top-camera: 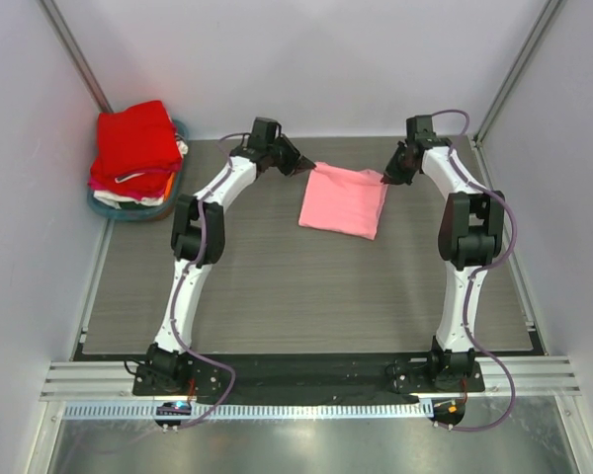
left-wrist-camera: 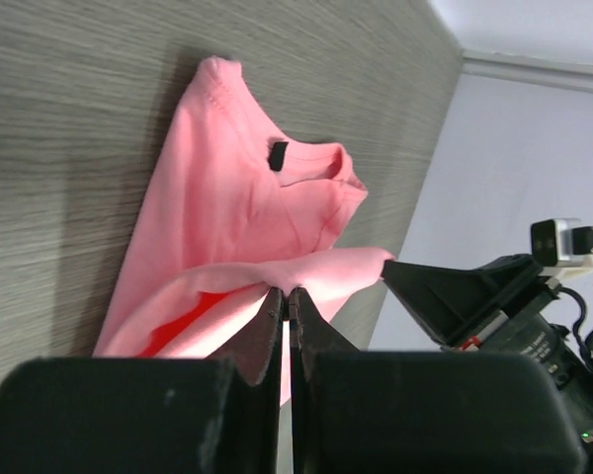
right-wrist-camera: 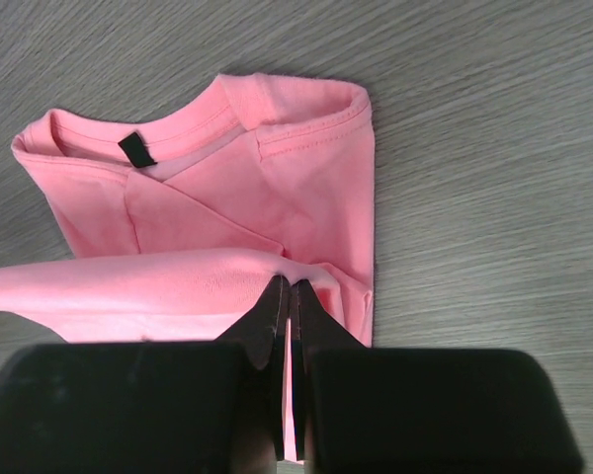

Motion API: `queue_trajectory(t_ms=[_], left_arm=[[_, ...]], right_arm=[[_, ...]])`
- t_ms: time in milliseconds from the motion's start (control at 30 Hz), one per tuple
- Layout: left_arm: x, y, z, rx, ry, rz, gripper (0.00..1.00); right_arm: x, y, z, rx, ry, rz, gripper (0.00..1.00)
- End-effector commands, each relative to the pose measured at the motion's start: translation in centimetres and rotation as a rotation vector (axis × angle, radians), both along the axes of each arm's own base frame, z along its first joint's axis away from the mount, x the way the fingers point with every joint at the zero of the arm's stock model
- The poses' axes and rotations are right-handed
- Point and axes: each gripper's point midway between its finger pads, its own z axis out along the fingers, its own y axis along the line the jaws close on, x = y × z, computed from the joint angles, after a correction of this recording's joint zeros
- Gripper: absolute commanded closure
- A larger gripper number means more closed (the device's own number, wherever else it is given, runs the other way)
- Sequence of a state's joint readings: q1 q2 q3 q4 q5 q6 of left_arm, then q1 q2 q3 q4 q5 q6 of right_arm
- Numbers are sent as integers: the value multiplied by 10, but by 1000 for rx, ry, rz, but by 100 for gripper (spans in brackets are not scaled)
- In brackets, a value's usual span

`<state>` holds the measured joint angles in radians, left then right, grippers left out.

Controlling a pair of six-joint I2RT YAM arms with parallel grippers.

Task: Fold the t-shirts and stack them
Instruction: Fold the tshirt

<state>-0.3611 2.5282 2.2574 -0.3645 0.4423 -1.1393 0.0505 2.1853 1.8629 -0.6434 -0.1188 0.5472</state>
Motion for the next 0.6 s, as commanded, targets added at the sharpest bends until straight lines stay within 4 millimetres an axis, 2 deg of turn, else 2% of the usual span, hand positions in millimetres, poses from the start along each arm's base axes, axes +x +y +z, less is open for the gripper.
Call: queue_trajectory(t_ms=[0,33,67,133,167,200,233,267,300,333,367,400,433,467,500,533,567], left_arm=[[11,-8,50,-89,-131,-9,99],[13,-10,46,-98,-129,-8,99],[18,-13,52,-120,-150,-5,98],[24,-17,53,-132,-173,3,96],[28,-21,37,-131,-161,4,93],[37,-26,51,-165,-212,11,80],[42,-28,49,-172,-227,23,66],[47,-35,24,-172,-220,22,50],[53,-39,27,-192,-262,20,3],[58,-44,43,-222,-302,8,0],[61,-42,32,-224,-291,4,0],[61,-41,41,-232,-304,-1,0],[58,-39,29,-208,-284,-6,0],[59,-32,27,-182,-291,7,0],[55,-27,59,-172,-342,13,0],[53,-21,60,-138,-356,18,0],[45,-15,45,-72,-348,1,0]], right_arm=[[10,-6,40,9,-98,-16,99],[12,-8,40,10,-101,-20,99],[14,-10,40,10,-102,-26,99],[19,-15,39,12,-109,-43,99],[21,-19,40,11,-113,-53,99],[27,-20,44,12,-130,-60,99],[31,-23,38,7,-126,-81,99],[35,-42,36,7,-133,-124,99],[44,-46,37,6,-162,-143,67],[48,-47,28,12,-162,-147,45],[52,-45,22,19,-165,-129,1],[53,-43,18,24,-150,-123,0],[55,-43,20,23,-152,-122,0],[53,-44,24,12,-158,-114,0],[53,-46,29,3,-178,-121,0],[41,-47,17,-3,-154,-126,0],[37,-49,20,-9,-174,-131,0]])
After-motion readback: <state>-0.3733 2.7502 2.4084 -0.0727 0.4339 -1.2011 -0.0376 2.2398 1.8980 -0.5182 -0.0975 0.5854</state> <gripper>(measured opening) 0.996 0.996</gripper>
